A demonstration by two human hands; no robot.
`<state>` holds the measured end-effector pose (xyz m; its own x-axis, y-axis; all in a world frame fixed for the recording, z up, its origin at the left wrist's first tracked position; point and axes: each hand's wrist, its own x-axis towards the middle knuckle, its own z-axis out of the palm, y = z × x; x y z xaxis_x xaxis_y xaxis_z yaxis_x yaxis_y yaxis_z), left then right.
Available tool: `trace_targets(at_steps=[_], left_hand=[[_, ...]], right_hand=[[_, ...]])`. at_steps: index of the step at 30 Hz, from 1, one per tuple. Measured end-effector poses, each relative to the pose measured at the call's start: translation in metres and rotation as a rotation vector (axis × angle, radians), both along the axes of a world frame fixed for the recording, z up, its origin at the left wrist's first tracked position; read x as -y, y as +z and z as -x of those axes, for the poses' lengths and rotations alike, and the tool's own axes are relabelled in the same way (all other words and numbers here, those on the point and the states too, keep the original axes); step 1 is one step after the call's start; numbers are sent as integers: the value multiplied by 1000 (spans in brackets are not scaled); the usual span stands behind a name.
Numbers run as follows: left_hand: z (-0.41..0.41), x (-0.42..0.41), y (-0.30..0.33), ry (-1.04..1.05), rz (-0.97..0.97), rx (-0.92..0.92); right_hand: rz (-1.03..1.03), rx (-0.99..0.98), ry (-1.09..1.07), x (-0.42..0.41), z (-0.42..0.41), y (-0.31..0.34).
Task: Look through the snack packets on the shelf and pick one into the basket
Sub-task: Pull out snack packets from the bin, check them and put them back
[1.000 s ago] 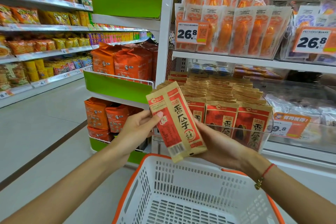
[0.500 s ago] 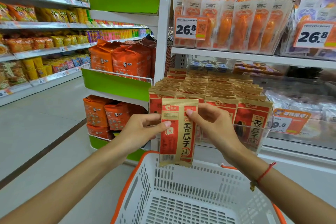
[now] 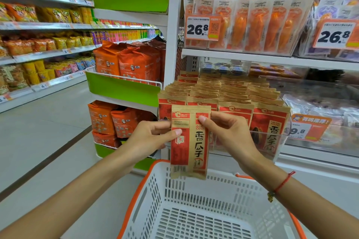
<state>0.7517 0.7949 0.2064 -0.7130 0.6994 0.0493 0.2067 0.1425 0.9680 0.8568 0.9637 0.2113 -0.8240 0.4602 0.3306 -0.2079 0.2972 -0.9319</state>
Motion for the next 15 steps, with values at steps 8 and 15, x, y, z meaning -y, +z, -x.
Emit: trace_targets(at_steps=[8, 15], left_hand=[[-2, -1, -1, -54, 89, 35], [-5, -3, -2, -73, 56, 62]], right_hand=[[38, 123, -117, -2, 4, -7], [56, 126, -135, -3, 6, -9]])
